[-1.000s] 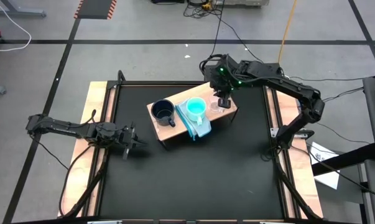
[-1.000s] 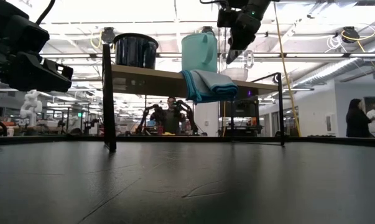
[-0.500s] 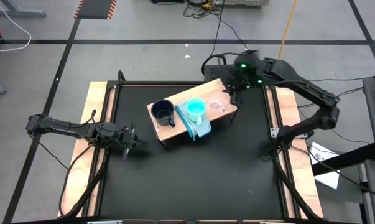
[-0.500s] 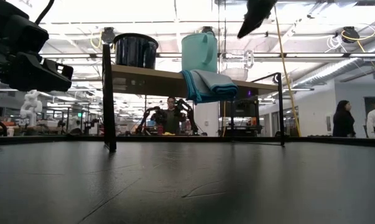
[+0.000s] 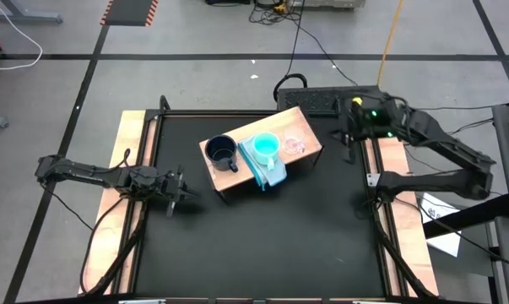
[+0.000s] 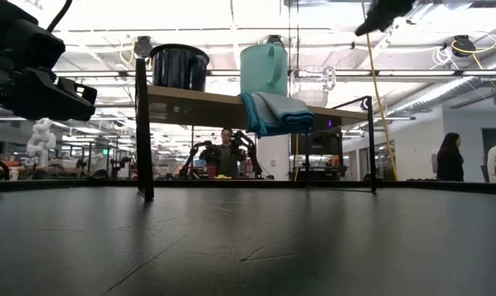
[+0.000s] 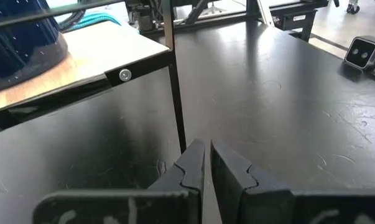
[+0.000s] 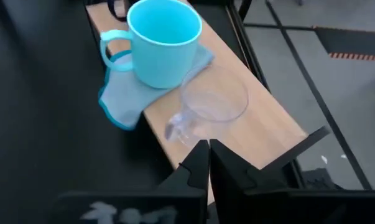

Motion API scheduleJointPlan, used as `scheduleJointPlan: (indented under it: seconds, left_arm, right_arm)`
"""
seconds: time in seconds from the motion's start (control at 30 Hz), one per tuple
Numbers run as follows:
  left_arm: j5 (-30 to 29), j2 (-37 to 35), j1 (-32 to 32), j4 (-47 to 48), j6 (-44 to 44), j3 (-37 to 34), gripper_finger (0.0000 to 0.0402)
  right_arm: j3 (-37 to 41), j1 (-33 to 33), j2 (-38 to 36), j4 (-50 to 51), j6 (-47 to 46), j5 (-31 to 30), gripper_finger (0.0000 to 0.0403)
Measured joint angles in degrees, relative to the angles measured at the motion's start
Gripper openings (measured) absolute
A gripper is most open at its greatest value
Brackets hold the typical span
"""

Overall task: Stack small to large cups/mugs on shelf
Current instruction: Return to Home Position

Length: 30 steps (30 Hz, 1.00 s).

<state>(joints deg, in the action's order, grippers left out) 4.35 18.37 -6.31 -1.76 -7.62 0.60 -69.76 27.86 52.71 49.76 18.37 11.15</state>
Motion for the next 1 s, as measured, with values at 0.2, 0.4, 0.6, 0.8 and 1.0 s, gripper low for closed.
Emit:
scheduleJointPlan:
  seconds: [0.2,0.4,0.6,0.8,1.0]
  left_arm:
    - [-0.13,-0.02,0.00,0.11,0.02,0.00,0.0031]
    - [-0.16,-0.02,0.00,0.14,-0.02,0.00,0.0031]
    - [-0.18,-0.02,0.00,0.28,-0.11,0.00,0.0031]
    - [-0.12,0.00,0.00,0.39,-0.11,0.00,0.0031]
    - [-0.10,-0.01,0.00,0.37,-0.81,0.00,0.0031]
  right_arm:
    - [15.23,-0.02,-11.51,-8.85,-5.26,3.29,0.0001]
    - [29.20,-0.89,-21.71,-18.74,-16.58,8.95,0.0000]
    - [42.51,-3.10,-31.71,-34.32,-28.96,8.70,0.0000]
    - [51.57,-5.96,-39.07,-41.99,-31.40,7.60,0.0000]
    - [52.99,-7.71,-41.36,-40.37,-27.92,3.37,0.0000]
